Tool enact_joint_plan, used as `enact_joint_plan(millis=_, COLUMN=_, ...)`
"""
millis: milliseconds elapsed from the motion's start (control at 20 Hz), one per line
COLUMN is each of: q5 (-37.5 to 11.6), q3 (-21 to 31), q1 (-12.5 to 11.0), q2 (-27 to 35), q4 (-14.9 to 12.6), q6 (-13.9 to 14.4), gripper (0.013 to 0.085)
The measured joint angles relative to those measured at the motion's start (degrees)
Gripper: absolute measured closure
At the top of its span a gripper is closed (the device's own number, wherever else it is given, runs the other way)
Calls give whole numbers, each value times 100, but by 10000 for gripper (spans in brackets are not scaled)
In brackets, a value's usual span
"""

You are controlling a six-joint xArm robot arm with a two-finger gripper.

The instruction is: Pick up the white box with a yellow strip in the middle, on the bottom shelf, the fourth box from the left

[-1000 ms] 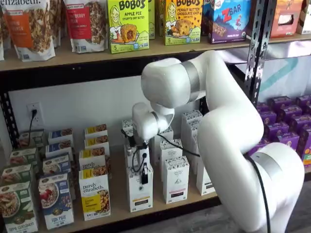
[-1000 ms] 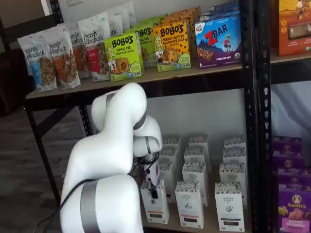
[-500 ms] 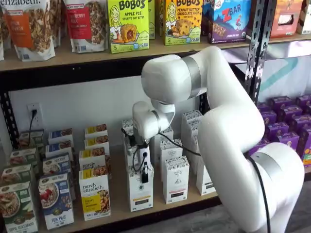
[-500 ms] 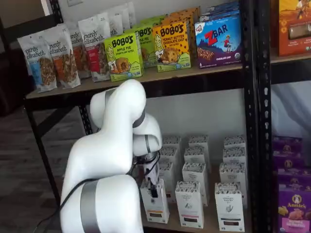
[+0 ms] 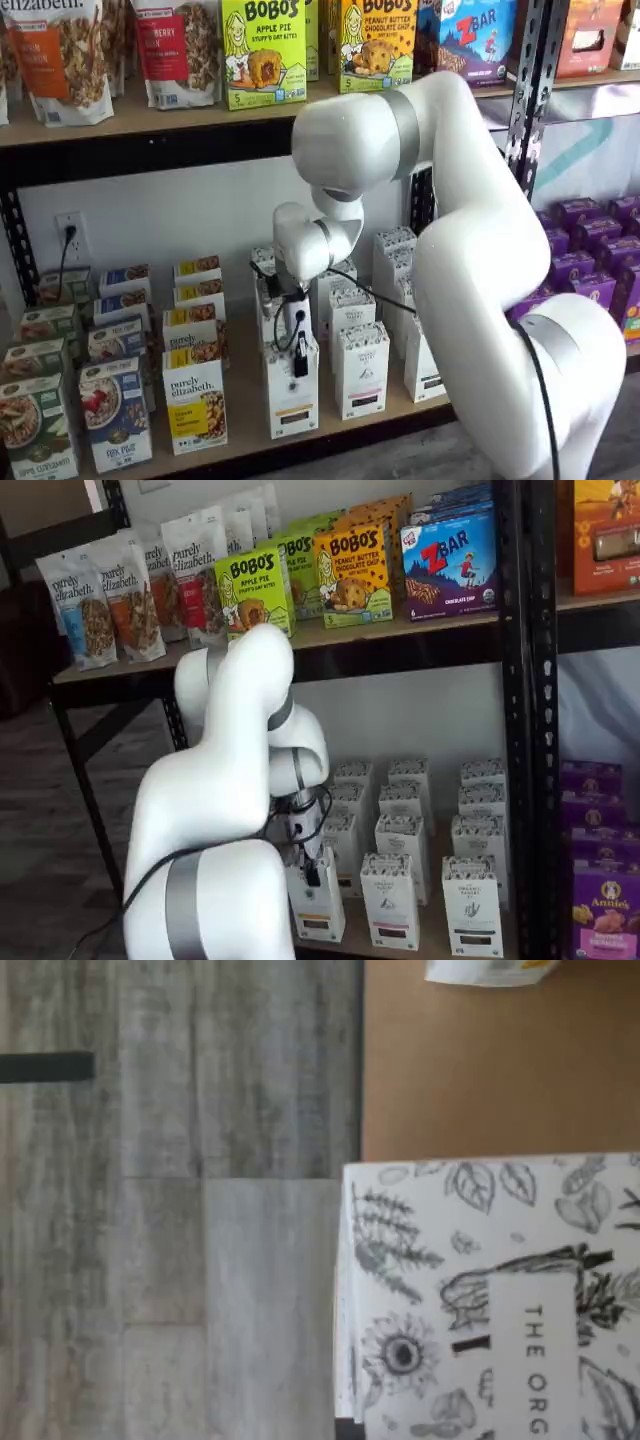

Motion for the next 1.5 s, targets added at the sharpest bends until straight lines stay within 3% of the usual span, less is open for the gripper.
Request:
enact_joint_plan(millis=600, q5=-357, q3=1804, q1=208, q2=-1207, q4=-273, q6=472, gripper=530)
enact_joint_plan(millis=1100, q5=-737, q3=3225, q1=159, q2=-2246, q4=-1162, q6=1261, gripper=530)
enact_joint_plan(millis=1300, q5=-764, q3=3636, q1=127, q2=-2672, q4=-1201, q6=1263, gripper=530)
enact_joint_plan(millis=1500, q5=-647, q3=3884, q1=120, q2=-3049, q4=-1056, q6=1112, gripper=530)
